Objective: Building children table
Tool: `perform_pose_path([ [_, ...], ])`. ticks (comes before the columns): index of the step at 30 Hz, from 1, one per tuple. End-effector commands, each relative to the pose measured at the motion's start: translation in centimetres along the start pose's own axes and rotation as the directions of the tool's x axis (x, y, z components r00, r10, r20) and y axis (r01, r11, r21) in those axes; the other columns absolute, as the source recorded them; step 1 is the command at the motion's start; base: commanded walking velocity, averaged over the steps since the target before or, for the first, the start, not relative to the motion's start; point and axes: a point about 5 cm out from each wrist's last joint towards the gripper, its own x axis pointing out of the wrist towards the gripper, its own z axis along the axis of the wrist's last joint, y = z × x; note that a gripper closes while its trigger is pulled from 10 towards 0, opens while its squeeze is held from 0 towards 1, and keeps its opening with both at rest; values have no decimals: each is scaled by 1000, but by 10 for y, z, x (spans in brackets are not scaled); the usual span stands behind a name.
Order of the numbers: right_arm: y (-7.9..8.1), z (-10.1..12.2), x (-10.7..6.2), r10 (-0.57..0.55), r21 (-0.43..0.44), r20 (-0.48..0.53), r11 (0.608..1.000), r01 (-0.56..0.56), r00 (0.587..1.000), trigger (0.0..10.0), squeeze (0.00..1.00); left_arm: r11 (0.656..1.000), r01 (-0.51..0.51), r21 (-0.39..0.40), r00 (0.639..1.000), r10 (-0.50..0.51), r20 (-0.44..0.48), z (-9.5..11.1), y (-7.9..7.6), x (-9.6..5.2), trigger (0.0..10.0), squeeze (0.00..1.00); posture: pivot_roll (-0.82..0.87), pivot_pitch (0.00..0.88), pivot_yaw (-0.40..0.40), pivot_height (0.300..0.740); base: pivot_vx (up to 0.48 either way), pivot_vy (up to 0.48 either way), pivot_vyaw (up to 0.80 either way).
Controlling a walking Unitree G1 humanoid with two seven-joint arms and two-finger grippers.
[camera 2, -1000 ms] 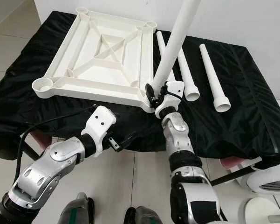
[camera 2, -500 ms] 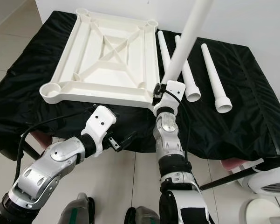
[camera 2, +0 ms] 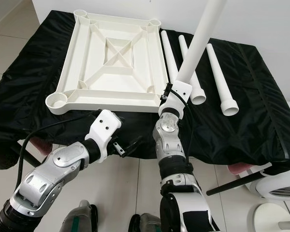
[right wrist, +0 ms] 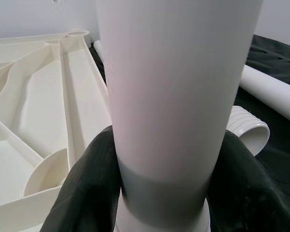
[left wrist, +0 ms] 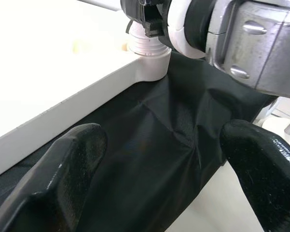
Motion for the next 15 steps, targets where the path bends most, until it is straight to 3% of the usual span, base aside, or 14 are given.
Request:
perform_pose_path([
  [1, -3, -13, -5, -3, -3, -57, 1000, 3, 998, 10000, 0, 999, 41, -5, 999, -41, 3, 1, -5, 0, 10000, 0, 144, 95, -120, 740, 0, 0, 0],
  [3, -3, -13, -6, 5, -4, -53, 1000, -5, 999, 10000, 1000, 999, 41, -6, 999, -41, 3, 1, -5, 0, 10000, 0, 142, 93, -120, 740, 0, 0, 0],
  [11, -6, -8, -8, 110, -29, 4, 993, -110, 994, 10000, 1000, 999, 40, -5, 999, -40, 6, 1, -6, 1, 10000, 0, 145, 85, -128, 740, 0, 0, 0],
  [12, -10, -8, -8, 149, -31, 8, 988, -149, 989, 10000, 0, 999, 39, -6, 999, -39, 6, 1, -6, 1, 10000, 0, 143, 83, -128, 740, 0, 0, 0],
  [15, -15, -8, -7, 191, -24, 9, 981, -191, 982, 10000, 0, 999, 38, -6, 999, -38, 8, 1, -6, 1, 10000, 0, 142, 79, -132, 740, 0, 0, 0],
])
